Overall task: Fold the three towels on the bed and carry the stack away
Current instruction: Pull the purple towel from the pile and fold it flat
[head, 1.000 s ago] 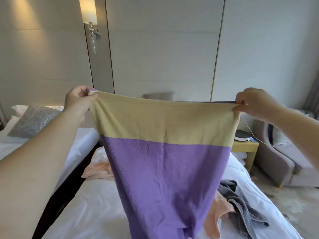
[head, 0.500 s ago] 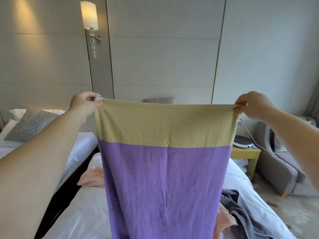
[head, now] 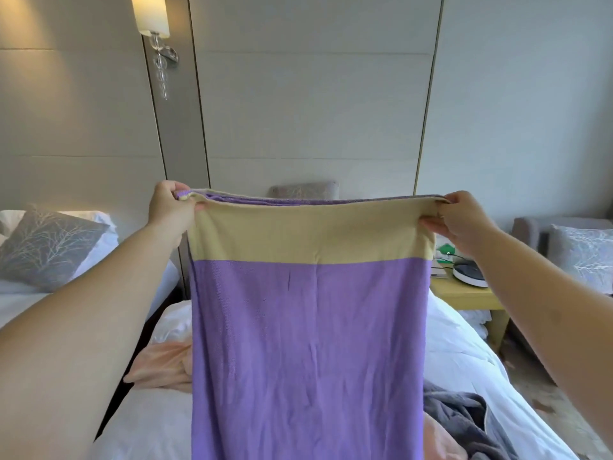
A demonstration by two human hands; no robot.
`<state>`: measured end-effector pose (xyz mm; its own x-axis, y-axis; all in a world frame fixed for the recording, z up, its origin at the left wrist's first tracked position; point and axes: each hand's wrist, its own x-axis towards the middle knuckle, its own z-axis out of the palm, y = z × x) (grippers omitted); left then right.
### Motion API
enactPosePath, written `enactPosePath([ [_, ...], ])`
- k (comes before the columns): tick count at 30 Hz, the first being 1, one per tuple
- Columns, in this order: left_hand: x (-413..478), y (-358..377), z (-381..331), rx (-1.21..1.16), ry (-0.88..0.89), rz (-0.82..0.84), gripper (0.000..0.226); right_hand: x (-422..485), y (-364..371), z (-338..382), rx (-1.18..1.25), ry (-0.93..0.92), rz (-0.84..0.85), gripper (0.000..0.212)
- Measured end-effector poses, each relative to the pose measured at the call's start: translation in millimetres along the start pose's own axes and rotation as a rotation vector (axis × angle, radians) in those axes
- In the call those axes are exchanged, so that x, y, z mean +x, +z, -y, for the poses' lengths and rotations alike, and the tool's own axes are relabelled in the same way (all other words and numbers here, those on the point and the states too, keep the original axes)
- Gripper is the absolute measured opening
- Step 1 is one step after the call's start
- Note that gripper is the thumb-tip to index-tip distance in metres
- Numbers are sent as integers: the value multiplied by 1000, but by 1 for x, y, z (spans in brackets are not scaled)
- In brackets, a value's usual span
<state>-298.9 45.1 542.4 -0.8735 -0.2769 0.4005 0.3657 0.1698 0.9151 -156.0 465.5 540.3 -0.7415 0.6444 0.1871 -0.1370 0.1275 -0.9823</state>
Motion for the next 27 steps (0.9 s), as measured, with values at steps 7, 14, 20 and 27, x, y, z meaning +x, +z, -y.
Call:
enactPosePath([
  [7,36,2,-39,-91,116,-4,28,15,0,37,206,-236,-18,18],
  [14,-38,-50,-52,-341,74,155,29,-62,-38,29,269,-194,-51,14],
  [20,-154,-122,45,-224,-212,234,25,-183,-67,-75,51,128,-73,19],
  [27,-291,-208,167,-12,-502,297,28,-344,-98,-199,-20,472,-144,16],
])
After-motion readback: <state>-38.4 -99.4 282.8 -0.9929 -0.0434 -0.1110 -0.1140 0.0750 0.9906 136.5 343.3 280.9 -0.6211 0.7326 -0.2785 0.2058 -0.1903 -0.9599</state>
